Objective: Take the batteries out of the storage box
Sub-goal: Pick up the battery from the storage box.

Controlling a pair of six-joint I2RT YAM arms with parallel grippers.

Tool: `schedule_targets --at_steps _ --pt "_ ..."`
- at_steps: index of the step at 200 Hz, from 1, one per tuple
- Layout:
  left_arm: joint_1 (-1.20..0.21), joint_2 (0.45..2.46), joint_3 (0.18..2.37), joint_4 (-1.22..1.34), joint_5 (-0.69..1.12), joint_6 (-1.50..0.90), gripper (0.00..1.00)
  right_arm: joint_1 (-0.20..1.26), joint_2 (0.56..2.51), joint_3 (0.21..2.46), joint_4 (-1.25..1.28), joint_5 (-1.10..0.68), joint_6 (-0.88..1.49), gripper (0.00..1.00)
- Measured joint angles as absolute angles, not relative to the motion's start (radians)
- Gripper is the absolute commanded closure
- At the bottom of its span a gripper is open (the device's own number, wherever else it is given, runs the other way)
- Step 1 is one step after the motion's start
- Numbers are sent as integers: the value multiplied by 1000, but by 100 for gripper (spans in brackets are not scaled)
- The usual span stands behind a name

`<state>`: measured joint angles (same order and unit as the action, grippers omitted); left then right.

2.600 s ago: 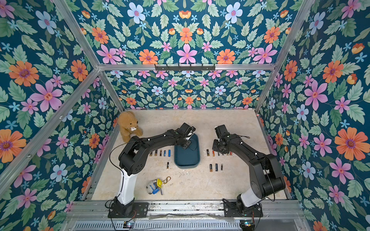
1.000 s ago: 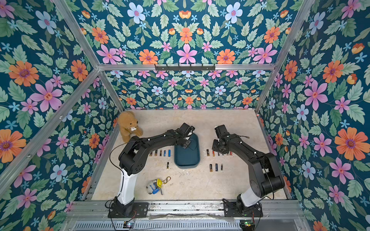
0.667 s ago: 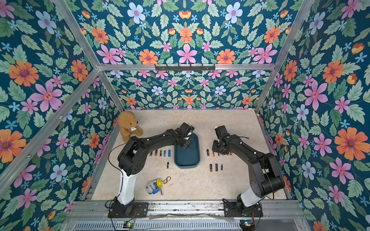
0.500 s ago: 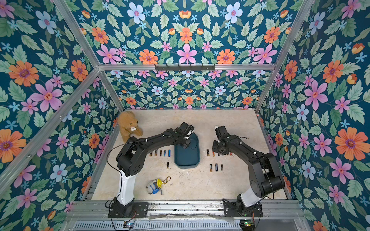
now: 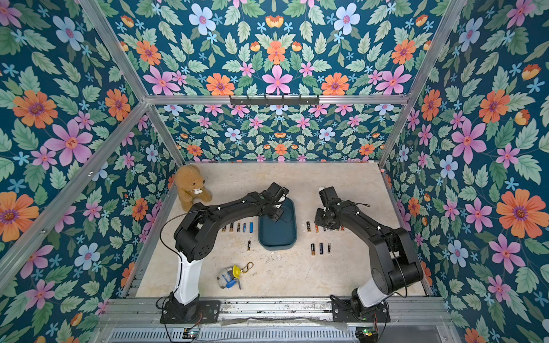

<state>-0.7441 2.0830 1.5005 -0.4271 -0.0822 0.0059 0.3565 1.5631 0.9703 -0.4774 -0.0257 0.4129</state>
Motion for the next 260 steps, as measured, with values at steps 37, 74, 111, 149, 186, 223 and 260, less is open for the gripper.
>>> schedule_targets --at_steps 37,74,111,149,186,223,260 --pt "-744 2093 1500 -427 -75 3 66 353 1563 971 -477 -26 405 61" --pt "-744 2104 1500 -427 -72 2 67 351 1563 971 -477 -26 401 61" --pt "-744 2107 1500 -426 -64 -1 75 350 1563 971 -477 -26 399 61" --pt "-744 2107 1502 -427 -62 -12 79 350 1563 971 -477 -26 399 61" --pt "-744 2107 1503 -427 -62 -17 83 350 1563 971 -477 -26 399 61" --pt "-744 2112 1508 -427 -65 -20 88 350 1563 971 -477 -26 398 61" --pt "-744 2115 1516 -430 -65 -20 93 348 1563 971 -477 -26 398 61"
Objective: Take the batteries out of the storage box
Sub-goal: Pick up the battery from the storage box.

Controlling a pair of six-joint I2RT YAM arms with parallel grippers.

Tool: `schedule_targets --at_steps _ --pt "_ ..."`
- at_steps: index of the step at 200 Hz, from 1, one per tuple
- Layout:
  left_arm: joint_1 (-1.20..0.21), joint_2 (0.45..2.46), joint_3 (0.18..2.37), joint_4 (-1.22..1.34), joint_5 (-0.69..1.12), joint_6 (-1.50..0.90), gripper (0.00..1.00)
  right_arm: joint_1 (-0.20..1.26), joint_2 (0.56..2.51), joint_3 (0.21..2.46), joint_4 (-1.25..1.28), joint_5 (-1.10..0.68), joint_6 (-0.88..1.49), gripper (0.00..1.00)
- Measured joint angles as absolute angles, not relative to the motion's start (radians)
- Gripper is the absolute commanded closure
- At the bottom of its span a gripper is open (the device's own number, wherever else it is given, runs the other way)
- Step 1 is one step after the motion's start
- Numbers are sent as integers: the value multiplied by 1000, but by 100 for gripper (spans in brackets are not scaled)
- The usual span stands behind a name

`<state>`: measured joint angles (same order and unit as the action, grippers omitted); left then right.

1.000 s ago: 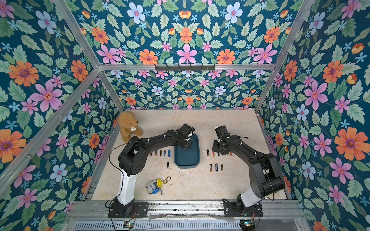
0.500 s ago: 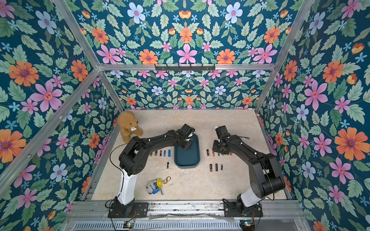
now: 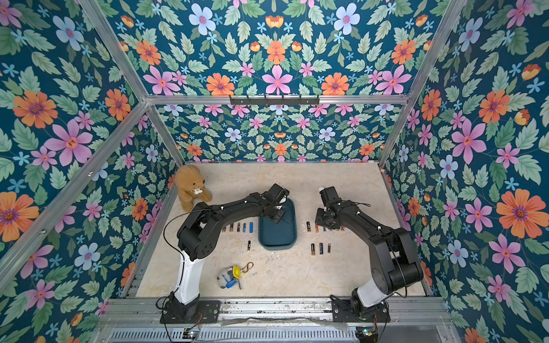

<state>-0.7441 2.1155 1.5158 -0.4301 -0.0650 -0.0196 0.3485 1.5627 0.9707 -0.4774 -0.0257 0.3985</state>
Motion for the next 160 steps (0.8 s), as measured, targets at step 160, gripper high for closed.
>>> schedule_targets --at_steps 160 --pt "-744 1971 1478 -452 -46 -102 93 348 1557 957 -472 -38 393 61"
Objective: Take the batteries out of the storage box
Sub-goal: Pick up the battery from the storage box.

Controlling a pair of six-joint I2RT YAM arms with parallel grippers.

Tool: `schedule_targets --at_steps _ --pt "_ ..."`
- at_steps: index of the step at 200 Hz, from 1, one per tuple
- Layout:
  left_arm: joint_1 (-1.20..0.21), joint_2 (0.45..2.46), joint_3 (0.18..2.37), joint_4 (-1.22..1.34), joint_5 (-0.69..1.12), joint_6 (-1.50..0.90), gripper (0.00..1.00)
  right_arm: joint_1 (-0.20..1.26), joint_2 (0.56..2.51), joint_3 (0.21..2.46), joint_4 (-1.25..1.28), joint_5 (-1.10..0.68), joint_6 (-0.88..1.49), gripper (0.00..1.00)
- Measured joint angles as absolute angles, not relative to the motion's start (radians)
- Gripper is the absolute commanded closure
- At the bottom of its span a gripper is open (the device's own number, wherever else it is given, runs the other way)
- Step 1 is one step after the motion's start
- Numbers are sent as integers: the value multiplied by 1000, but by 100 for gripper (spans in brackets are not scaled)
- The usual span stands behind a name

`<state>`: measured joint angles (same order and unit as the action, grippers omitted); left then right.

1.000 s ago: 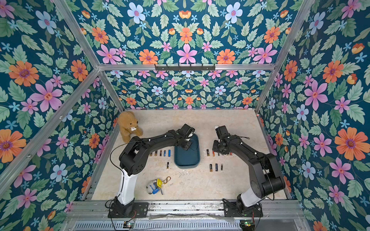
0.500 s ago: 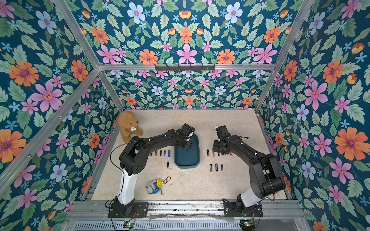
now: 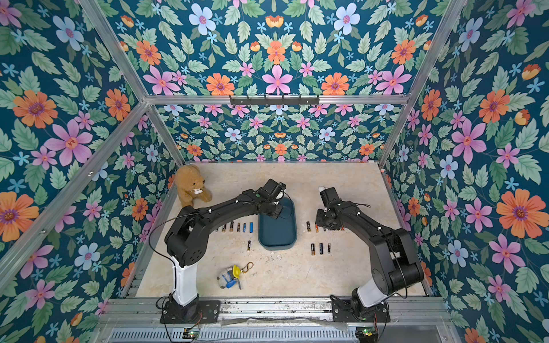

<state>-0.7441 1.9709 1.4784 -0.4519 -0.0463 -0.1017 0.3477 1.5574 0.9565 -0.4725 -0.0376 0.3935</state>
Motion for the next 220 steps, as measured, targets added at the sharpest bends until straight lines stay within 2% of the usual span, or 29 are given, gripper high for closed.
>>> schedule_targets --at_steps 90,220 --pt "-744 1785 1380 -456 -83 -184 92 347 1544 937 -444 -57 380 61" --pt "-744 1478 1042 -483 -163 -347 92 348 1526 934 -427 -97 373 61"
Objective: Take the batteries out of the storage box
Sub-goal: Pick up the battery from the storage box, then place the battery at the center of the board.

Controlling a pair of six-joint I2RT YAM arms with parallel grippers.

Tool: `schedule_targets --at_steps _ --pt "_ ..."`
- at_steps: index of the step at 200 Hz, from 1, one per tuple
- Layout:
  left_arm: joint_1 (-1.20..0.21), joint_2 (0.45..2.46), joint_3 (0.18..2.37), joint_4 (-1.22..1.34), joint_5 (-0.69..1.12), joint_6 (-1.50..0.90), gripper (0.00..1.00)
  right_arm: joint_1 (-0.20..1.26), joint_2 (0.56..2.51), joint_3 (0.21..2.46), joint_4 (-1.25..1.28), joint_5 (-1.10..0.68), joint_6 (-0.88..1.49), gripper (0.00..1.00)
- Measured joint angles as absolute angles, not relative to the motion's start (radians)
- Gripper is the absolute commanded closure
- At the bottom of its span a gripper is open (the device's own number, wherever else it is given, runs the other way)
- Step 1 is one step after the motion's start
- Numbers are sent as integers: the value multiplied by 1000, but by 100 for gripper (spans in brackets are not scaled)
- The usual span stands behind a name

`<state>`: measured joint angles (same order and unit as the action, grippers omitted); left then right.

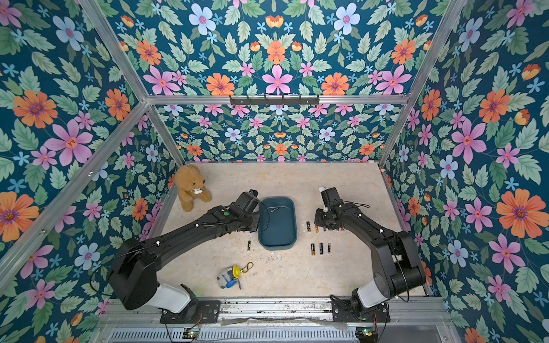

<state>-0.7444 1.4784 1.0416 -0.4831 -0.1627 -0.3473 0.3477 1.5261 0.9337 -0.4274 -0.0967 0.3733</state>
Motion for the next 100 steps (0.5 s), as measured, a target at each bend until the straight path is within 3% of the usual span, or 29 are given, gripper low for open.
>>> schedule_targets --at_steps 100 --pt "-744 1404 852 -492 -188 -498 93 348 1513 917 -428 -99 373 61"
